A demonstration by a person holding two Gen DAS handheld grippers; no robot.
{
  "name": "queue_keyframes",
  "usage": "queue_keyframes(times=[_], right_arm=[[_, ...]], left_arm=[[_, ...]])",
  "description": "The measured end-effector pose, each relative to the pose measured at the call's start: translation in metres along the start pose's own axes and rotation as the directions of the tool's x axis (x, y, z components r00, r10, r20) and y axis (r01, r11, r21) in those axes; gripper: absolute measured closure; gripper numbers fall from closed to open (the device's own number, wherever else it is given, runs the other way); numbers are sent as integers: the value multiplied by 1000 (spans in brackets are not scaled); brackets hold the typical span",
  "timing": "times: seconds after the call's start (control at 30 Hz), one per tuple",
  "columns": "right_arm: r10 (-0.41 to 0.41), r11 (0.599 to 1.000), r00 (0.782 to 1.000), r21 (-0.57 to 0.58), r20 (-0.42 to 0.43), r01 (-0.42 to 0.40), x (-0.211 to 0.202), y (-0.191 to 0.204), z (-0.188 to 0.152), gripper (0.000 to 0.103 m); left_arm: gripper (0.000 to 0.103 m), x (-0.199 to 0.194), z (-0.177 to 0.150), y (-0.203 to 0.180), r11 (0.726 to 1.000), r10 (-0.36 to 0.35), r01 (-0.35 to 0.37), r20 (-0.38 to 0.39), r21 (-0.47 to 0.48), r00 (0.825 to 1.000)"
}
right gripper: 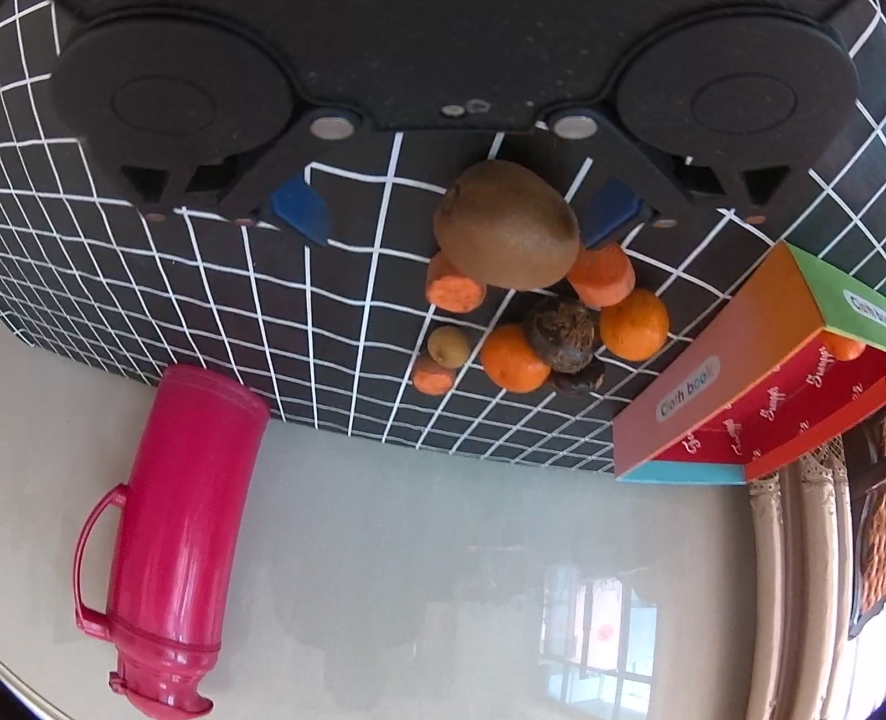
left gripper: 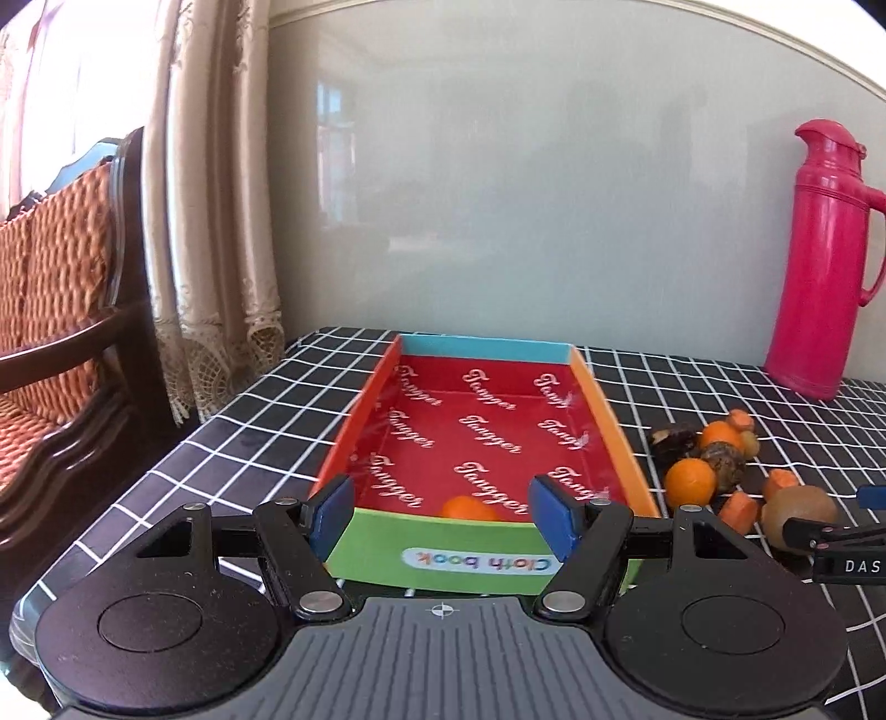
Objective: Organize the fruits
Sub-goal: 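Grasp the brown kiwi with the right tool and lift it, then lower the kiwi into the red box and open the right tool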
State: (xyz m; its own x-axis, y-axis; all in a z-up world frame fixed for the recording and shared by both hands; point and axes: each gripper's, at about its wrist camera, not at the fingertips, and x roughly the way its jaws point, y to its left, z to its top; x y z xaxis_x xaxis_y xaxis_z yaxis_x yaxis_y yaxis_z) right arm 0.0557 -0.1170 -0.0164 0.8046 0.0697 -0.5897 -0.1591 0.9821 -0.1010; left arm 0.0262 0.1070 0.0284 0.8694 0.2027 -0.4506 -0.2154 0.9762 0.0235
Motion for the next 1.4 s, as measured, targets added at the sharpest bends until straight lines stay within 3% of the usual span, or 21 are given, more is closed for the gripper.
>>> queue_keyframes(times=[0.17,0.27,0.33,0.53,1.0,1.2,1.4], right_arm=[[34,999,999,4,-39,-33,10,8,-2,25],[41,999,998,-3,-55,-42,16,14,-2,39],[35,999,998,-2,-49,-35,17,17,-1,44],[55,998,997,23,-52,-54,15,17,3,45],[111,994,992,-6,60,-110,-13,48,29,45],[170,985,979,-30,116,-167,-19,74,39,45],[237,971,952,-79,193,-225,-26,106,47,45]], left_arm=[[34,1,-1,9,1000,10,-10,-7,-14,1000],[34,1,-2,13,1000,16,-17,-8,-16,1000],[34,3,-3,16,1000,20,-20,-14,-17,1000],[34,2,-2,24,999,25,-25,-10,-36,1000],[34,-3,-9,46,998,53,-54,-14,-24,998],[34,-4,-15,65,996,83,-84,-22,-27,996],[34,-5,-21,83,994,109,-110,-30,-25,994]])
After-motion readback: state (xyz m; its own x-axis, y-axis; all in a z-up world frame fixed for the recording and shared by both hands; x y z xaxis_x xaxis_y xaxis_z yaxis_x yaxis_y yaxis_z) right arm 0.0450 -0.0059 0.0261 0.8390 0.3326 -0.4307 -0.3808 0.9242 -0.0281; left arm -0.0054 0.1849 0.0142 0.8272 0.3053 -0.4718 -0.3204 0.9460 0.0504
